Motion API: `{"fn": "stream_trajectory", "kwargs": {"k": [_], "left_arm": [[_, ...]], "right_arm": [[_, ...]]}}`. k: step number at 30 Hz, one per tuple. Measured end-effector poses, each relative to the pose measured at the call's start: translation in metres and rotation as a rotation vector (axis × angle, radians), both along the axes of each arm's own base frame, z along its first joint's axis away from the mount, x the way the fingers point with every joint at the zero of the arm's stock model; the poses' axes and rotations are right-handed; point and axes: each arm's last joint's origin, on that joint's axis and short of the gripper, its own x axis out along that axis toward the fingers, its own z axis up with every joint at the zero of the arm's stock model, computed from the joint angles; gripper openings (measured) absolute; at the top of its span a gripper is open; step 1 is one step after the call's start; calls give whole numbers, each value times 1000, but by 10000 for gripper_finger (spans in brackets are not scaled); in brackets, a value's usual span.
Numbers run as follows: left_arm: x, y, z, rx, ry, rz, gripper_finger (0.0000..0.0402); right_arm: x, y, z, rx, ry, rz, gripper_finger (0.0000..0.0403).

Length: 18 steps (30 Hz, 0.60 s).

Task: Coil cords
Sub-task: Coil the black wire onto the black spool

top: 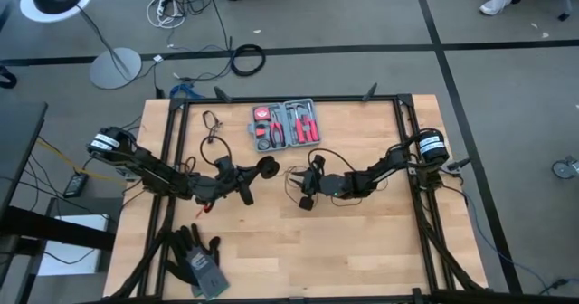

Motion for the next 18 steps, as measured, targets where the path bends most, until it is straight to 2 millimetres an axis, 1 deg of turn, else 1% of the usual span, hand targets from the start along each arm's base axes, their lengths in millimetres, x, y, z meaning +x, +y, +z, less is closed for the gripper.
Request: {"fn": "stream_trajectory", "kwargs": {"k": [5, 9, 12, 14, 18], "left_arm": [[0, 0, 1, -5, -14, -14, 0], [0, 0, 1, -6, -14, -14, 0], [0, 0, 1, -5, -12, -14, 0], [0, 0, 1, -6, -12, -16, 0], [0, -1, 1, -5, -7, -22, 0]], "right_arm": [[-2, 6, 3, -10, -13, -8, 98], [-3, 16, 9, -14, -37, 17, 98], [-5, 25, 12, -65, -27, 38, 99], [-6, 27, 12, -107, -17, 18, 98], [-8, 25, 13, -147, -17, -74, 98]]}}
